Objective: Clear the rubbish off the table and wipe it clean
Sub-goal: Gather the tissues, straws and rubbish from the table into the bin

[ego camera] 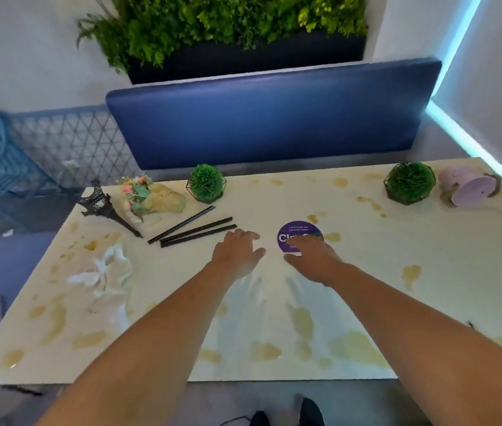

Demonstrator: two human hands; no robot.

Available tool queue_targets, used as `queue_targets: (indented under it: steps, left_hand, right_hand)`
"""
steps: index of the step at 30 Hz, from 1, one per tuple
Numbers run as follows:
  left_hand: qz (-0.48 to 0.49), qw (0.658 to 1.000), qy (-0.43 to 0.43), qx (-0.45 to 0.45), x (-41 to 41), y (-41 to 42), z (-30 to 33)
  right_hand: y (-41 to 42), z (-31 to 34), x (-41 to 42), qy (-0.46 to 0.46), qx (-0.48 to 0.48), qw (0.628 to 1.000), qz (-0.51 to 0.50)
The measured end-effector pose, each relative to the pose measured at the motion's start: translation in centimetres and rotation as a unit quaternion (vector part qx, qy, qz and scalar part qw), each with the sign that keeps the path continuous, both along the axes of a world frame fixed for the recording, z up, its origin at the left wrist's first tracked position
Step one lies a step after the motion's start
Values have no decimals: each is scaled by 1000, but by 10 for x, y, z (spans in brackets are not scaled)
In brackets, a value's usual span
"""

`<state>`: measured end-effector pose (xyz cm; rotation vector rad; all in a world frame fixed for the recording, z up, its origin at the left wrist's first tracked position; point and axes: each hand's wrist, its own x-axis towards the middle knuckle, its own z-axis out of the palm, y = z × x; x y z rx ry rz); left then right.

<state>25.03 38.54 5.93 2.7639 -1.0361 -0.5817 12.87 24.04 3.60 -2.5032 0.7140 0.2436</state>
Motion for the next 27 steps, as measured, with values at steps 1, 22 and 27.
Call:
queue_targets:
  steps: [1, 22, 27]
  left_hand:
    - [25, 1000, 6, -2, 6, 8, -1]
    - [328, 942, -28, -56, 112, 158, -43]
    - [370, 925, -28, -74, 143, 205, -51]
  right_hand:
    - [2, -1, 11, 3, 4, 1000, 19]
    - [84, -36, 186, -7, 25, 976, 215]
    - [135, -38, 228, -38, 53, 967, 248]
